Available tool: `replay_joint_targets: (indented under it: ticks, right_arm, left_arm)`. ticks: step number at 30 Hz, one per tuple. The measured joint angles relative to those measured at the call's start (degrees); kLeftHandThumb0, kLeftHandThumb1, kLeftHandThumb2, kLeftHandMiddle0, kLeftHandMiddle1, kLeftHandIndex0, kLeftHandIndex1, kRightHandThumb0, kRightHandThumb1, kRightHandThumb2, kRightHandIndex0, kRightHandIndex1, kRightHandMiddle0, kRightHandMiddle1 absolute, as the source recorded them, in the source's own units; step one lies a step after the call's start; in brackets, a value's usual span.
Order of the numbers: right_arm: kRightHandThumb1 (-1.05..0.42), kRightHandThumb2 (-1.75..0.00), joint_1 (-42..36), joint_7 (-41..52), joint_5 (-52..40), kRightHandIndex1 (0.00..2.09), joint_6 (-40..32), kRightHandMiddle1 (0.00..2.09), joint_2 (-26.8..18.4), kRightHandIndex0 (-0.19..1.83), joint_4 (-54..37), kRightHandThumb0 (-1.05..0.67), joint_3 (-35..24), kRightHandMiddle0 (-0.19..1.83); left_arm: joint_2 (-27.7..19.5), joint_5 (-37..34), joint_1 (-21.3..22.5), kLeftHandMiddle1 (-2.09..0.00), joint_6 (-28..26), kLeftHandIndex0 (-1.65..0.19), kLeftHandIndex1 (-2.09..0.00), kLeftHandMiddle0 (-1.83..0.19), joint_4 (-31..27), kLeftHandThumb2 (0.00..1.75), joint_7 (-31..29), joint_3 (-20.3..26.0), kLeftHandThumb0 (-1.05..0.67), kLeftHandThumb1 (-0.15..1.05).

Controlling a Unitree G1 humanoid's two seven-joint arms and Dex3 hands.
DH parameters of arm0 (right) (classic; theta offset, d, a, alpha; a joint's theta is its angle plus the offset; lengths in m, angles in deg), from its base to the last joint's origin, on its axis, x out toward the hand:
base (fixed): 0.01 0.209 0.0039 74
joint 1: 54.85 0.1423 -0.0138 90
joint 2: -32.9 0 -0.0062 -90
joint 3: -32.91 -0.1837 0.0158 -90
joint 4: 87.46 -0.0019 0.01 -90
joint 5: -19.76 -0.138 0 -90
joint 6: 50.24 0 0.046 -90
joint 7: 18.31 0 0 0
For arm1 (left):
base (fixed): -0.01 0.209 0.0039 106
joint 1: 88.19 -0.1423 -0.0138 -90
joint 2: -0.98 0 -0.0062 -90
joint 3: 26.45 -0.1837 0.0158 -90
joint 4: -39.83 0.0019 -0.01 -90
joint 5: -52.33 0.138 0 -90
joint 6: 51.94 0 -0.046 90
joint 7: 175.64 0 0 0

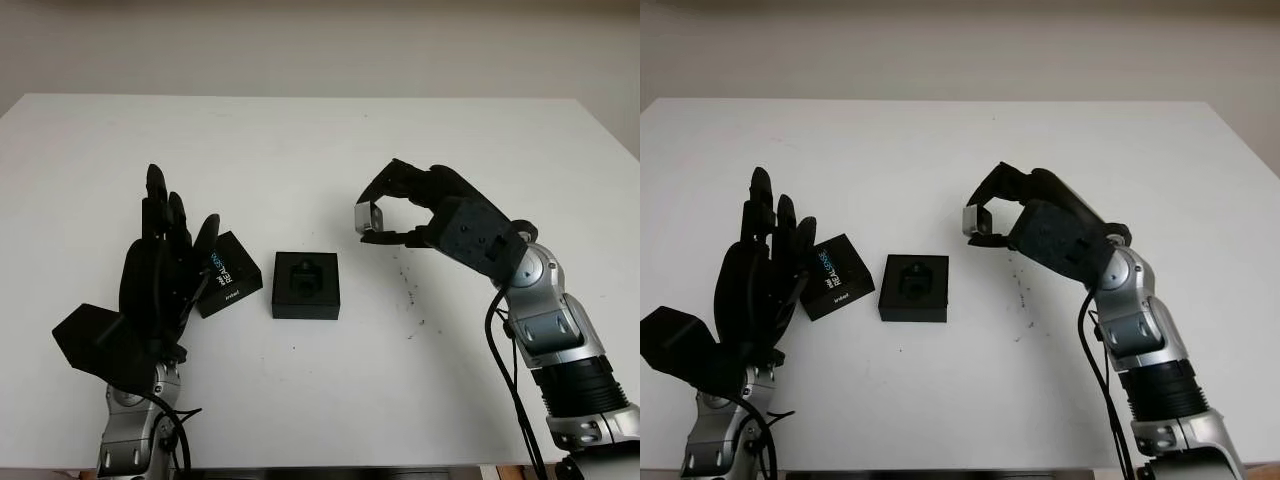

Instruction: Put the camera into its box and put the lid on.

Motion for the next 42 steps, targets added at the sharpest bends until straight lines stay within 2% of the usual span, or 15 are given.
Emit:
replay_joint_targets:
  ticks: [10, 17, 24, 33, 42]
  right_arm:
    - [-1.04, -0.06, 0.76, 4.58, -1.36, 0.15, -10.24, 1.82, 1.33, 0.39, -8.69, -0.42, 2.44, 0.34]
    - [-1.05, -0.06, 0.74, 4.73, -1.3, 0.16, -12.59, 1.89, 2.58, 0.41, -8.91, -0.42, 4.97, 0.32]
    - [-1.04, -0.06, -0.54, 3.98, -1.77, 0.16, -16.46, 1.91, 5.75, 0.4, -9.96, -0.38, 6.67, 0.28]
    - [-1.04, -0.05, -2.04, 1.95, -1.57, 0.18, -18.47, 1.97, 7.82, 0.4, -10.94, -0.38, 8.13, 0.25]
    - [-1.05, -0.07, -2.79, 1.55, -0.38, 0.2, -16.46, 1.92, 7.12, 0.39, -10.93, -0.37, 10.34, 0.32]
  left_arm:
    - [2.38, 0.32, 0.0, -0.02, -0.11, 0.19, 0.0, 0.19, -1.45, 0.29, 1.39, -1.76, -0.59, 1.05]
    - [2.54, 0.31, 0.03, -0.04, -0.59, 0.19, 0.0, 0.18, -1.74, 0.26, 1.57, -1.83, -0.61, 1.05]
    - [2.46, 0.31, 0.07, -0.05, -0.66, 0.19, -0.01, 0.16, -1.73, 0.26, 2.0, -1.45, -0.62, 1.05]
    - [1.83, -0.26, 0.08, -0.06, -0.7, 0.17, -0.03, 0.15, -1.75, 0.21, 1.39, -0.38, -0.64, 1.05]
    - [1.8, -0.17, 0.08, -0.06, -1.09, 0.17, -0.04, 0.13, -2.48, 0.22, 1.32, -0.38, -0.63, 1.05]
